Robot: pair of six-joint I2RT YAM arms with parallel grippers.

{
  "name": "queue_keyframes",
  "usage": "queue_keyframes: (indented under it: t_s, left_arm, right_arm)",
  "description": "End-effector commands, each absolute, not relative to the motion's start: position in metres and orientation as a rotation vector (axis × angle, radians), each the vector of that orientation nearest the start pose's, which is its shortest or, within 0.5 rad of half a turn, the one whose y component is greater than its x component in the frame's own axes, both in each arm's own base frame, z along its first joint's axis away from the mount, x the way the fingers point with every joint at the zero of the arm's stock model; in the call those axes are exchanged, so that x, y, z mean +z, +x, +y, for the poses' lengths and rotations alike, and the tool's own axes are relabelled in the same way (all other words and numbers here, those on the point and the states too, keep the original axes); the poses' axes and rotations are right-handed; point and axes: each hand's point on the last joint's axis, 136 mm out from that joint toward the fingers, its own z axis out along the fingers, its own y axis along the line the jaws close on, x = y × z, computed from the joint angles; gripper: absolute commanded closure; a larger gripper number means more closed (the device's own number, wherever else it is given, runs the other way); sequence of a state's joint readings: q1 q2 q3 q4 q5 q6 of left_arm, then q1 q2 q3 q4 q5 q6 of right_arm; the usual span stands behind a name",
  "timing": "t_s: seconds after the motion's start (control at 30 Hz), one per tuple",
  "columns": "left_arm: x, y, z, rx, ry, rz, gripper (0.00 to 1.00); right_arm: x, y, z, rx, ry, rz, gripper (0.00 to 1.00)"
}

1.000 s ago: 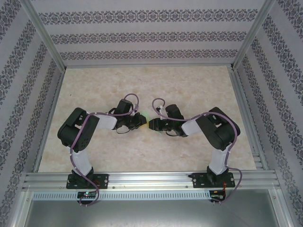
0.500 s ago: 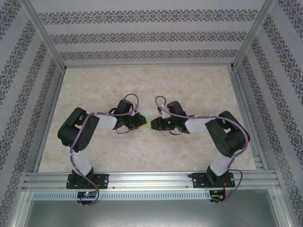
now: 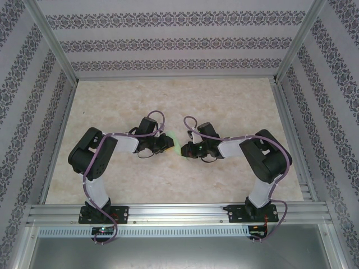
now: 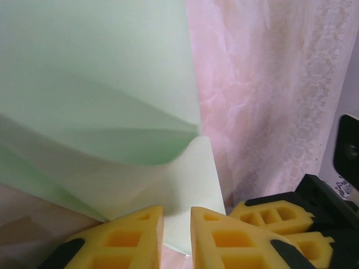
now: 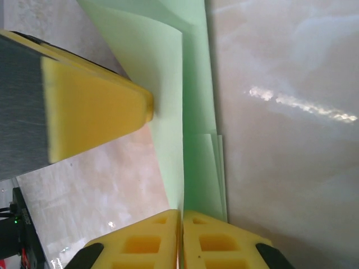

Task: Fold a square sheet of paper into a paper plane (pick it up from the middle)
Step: Fold the wing for the fifth time at the center of the table.

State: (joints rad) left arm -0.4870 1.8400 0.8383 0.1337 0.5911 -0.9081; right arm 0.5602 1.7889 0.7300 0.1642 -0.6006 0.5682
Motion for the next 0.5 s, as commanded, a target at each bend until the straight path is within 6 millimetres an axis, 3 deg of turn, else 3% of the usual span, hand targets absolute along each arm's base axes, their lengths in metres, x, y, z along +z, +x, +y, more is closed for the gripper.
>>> queue_keyframes:
  t_s: [0.0,0.17,0.47]
  left_arm:
    - [0.058,0.322,-0.292,-1.360,-0.156,2.612,0.76]
    - [0.065,0.316,-0.303,-1.408,-0.095,2.595,0.74]
    - [0.038,0.312,-0.306,-1.348,-0.132,2.682,0.77]
  right_arm:
    - [0.006,0.272,0.278,1.152,-0.229,2.681,0.89]
    - [0.005,0.274,0.276,1.152,-0.207,2.685,0.88]
    - [0.009,0.276,0.276,1.164,-0.200,2.681,0.85]
